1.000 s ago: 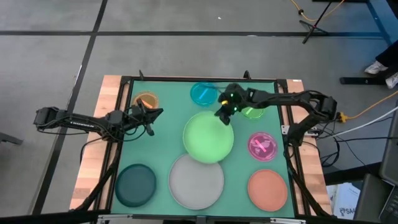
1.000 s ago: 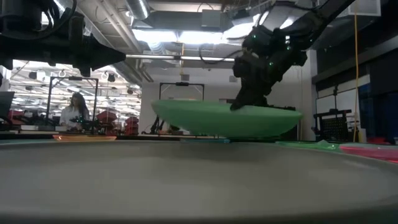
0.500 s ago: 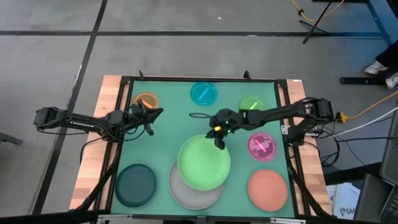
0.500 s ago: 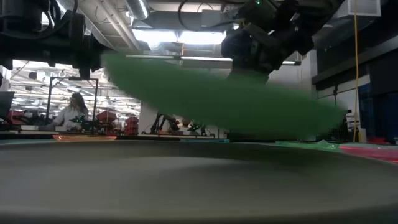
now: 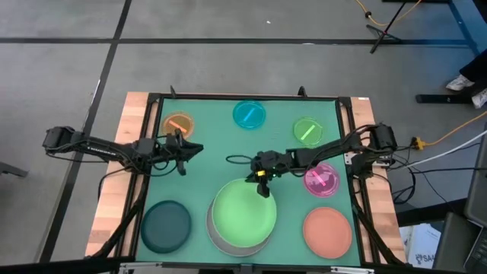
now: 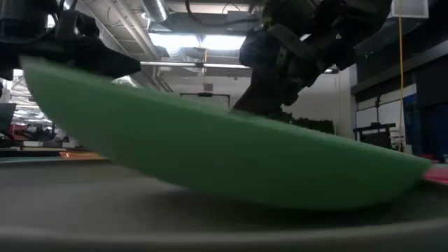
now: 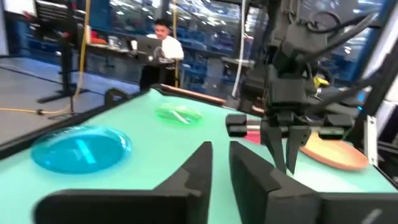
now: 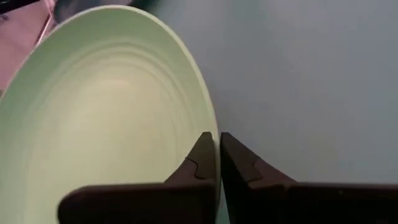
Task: Stack plastic plates
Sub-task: Stack the green plate on the gray plate
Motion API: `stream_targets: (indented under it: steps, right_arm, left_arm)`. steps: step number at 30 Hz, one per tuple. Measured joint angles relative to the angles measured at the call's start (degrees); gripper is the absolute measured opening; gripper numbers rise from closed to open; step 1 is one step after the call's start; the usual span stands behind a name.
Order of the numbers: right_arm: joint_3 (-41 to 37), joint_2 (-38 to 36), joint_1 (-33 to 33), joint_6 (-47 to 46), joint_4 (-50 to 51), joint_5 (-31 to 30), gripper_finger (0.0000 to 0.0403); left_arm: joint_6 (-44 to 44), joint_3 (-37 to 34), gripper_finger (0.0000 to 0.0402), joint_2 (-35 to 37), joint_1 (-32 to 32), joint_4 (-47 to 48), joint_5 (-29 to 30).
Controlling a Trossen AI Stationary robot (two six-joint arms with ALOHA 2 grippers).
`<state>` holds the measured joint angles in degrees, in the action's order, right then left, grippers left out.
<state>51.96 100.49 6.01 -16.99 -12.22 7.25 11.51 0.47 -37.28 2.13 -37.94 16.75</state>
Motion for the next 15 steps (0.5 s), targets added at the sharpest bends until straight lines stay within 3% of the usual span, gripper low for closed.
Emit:
stream_targets:
  steps: [6, 15]
  right_arm:
    - [-0.02, 0.77, 2.12, -1.15, -2.9, -2.31, 0.0016]
    - [0.0, 1.76, 3.72, -0.05, -2.99, -3.62, 0.0125]
  left_arm:
    - [0.41, 0.0, 0.0116, -2.18, 3.56, 0.42, -4.88]
    - [0.45, 0.0, 0.0134, -3.01, 9.03, 2.17, -5.97]
